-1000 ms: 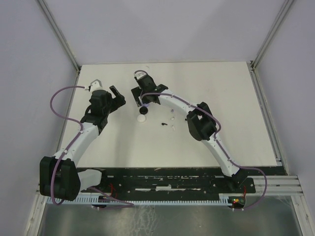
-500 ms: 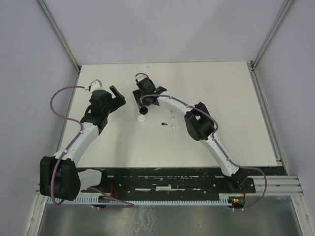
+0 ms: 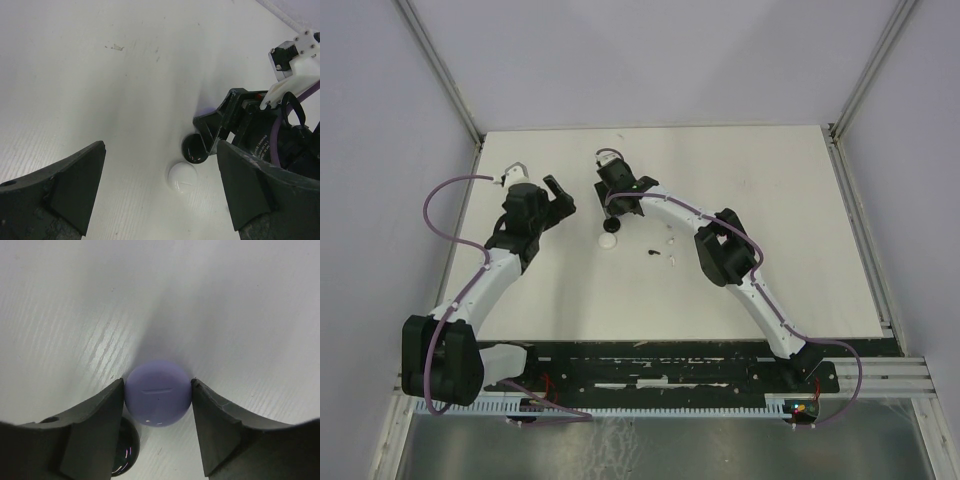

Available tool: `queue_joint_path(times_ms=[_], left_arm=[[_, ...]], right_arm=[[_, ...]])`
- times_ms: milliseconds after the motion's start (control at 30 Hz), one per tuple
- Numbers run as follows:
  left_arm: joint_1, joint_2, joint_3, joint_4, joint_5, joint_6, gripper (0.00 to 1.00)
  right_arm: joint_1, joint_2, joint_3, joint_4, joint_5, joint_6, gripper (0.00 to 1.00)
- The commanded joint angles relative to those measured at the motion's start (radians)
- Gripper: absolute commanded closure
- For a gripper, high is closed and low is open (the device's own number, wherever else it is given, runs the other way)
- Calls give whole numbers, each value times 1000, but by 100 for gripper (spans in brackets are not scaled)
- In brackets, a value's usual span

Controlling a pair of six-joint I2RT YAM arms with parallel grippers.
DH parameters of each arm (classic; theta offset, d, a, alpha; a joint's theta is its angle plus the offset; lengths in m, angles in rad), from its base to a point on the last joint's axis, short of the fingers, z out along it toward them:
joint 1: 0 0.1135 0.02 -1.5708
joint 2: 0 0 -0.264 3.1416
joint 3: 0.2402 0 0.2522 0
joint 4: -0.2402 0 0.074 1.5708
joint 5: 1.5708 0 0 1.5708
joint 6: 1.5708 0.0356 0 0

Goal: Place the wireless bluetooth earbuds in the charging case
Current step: Pick up the charging case at the center of the board, then open the charging case.

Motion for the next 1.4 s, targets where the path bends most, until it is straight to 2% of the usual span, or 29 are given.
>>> queue_joint_path(times_ms=[0, 167, 300, 400, 700, 867, 1000, 1167, 1367], left_arm=[[4, 3, 0, 60, -9, -45, 2], [4, 18, 9, 74, 25, -62, 3], [3, 33, 16, 116, 94, -75, 4], [2, 51, 22, 161, 168, -78, 5], [-23, 186, 65, 356, 462, -135, 9], [-70, 284, 112, 463, 592, -173, 13], [-87, 343, 132, 510, 635, -223, 14], [-99, 403, 151, 528, 668, -257, 24], [-119, 427, 142, 554, 675, -291, 31]], right_arm=[[8, -10, -19, -4, 26, 5, 42], [5, -91, -105, 61, 46, -49, 69], [-23, -248, -269, 218, -2, -116, 79], [-61, -356, -374, 281, -71, -145, 95], [-195, -609, -654, 347, -328, -145, 96], [-220, -699, -805, 418, -462, -212, 98], [-220, -730, -858, 420, -501, -245, 99], [-220, -744, -885, 430, -553, -247, 98], [-221, -789, -980, 533, -608, -289, 98]])
